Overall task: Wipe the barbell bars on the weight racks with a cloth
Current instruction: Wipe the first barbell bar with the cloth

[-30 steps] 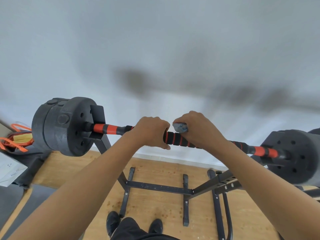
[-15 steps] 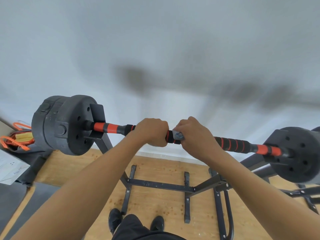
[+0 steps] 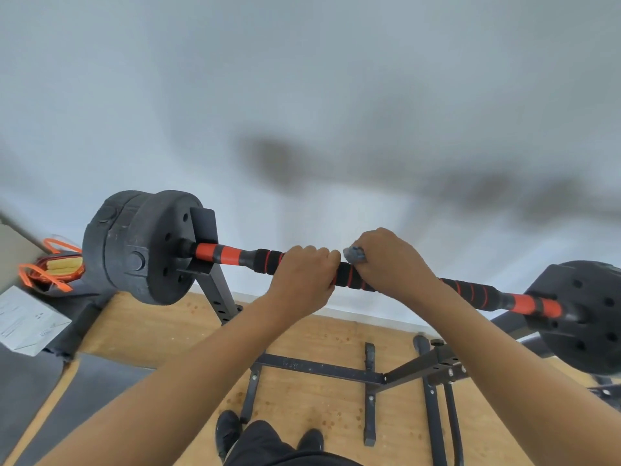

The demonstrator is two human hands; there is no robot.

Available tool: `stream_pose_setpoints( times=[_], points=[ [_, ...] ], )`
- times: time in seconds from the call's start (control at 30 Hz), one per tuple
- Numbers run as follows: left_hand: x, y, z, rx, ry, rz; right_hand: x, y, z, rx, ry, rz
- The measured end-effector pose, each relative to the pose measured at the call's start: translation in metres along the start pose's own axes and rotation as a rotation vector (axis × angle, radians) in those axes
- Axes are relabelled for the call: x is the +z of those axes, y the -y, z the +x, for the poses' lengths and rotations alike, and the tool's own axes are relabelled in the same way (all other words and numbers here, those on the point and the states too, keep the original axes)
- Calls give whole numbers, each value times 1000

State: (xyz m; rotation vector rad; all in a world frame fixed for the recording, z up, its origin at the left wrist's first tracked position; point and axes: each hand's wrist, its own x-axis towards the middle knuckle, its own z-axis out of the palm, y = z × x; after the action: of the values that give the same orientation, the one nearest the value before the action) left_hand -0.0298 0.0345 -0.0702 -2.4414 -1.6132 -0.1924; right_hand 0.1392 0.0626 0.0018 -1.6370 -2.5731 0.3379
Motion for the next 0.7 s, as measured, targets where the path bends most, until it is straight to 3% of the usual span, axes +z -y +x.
stream_pose_setpoints(
  times=[0.1, 0.3, 0.37, 0.5, 0.57, 0.63, 0.7],
  points=[
    [9, -2, 4, -65, -33, 17, 10, 2, -5, 35, 25, 34],
    [-12, 0, 19, -107, 202, -41, 16, 11, -33, -112, -75, -104],
    [-21, 3, 30, -130, 367, -112, 18, 11, -41, -131, -141, -138],
    [-36, 19, 57, -169, 922, -522, 28, 7, -56, -90, -132, -117],
    [-40, 27, 64, -139, 1049, -654, 25, 6, -61, -87, -104, -148],
    [-41, 29, 62, -83, 1004, -679, 20, 3, -59, -98, -103, -114],
    [-37, 27, 52, -14, 738, -560, 14, -1, -50, -120, -112, -79]
  ],
)
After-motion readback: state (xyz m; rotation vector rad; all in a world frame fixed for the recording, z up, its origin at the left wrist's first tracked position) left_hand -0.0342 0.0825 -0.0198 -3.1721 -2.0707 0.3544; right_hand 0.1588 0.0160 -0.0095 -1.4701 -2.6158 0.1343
